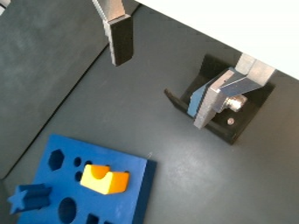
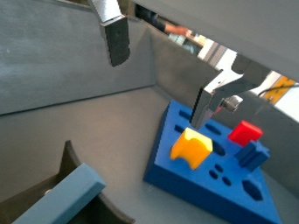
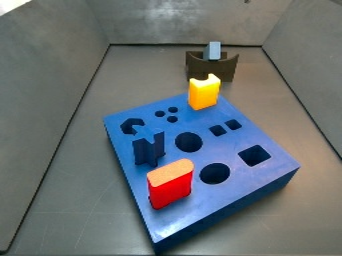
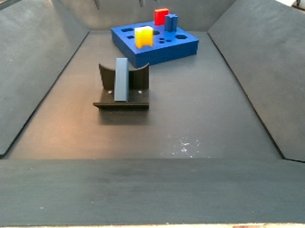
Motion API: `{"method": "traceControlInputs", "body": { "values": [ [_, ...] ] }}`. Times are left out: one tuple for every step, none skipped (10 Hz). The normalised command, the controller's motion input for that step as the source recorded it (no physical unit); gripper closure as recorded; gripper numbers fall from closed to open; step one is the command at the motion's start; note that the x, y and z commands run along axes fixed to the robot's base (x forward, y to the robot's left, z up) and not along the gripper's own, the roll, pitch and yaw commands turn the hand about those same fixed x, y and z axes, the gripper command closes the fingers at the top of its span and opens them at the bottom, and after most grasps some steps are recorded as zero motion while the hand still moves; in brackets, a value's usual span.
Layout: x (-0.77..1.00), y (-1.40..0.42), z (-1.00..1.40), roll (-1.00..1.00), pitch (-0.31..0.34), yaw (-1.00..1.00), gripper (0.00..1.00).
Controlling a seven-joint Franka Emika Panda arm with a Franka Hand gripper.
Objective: Pick up the rectangle object. Move up. Place the rectangle object on the fixture. Regrasp the rectangle object. Move to above the board. Insert the rectangle object.
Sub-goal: Regrasp the rectangle object.
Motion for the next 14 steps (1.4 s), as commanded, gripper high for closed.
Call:
{"method": "traceControlInputs", "body": {
  "values": [
    [-0.05, -0.04, 0.02, 1.00, 0.027, 0.03, 0.00],
    [-0.05, -0.04, 0.02, 1.00, 0.024, 0.03, 0.00],
    [-0.05, -0.03, 0.02, 1.00, 0.017, 0.03, 0.00],
    [-0.05, -0.03, 0.02, 1.00, 0.015, 0.03, 0.00],
    [-0.04, -0.03, 0.02, 1.00, 0.008, 0.03, 0.00],
    [-0.04, -0.03, 0.01, 1.00, 0.004, 0.03, 0.00],
    [-0.04, -0.03, 0.02, 1.00, -0.002, 0.03, 0.00],
    [-0.04, -0.03, 0.02, 1.00, -0.006, 0.03, 0.00],
    [-0.04, -0.03, 0.02, 1.00, -0.012, 0.03, 0.00],
    [-0.04, -0.03, 0.02, 1.00, -0.015, 0.03, 0.00],
    [-0.03, -0.03, 0.02, 1.00, -0.021, 0.03, 0.00],
    [-0.02, -0.02, 0.01, 1.00, -0.026, 0.03, 0.00],
    [-0.02, -0.02, 0.01, 1.00, -0.030, 0.03, 0.00],
    [-0.02, -0.02, 0.01, 1.00, -0.034, 0.03, 0.00]
  ]
}}
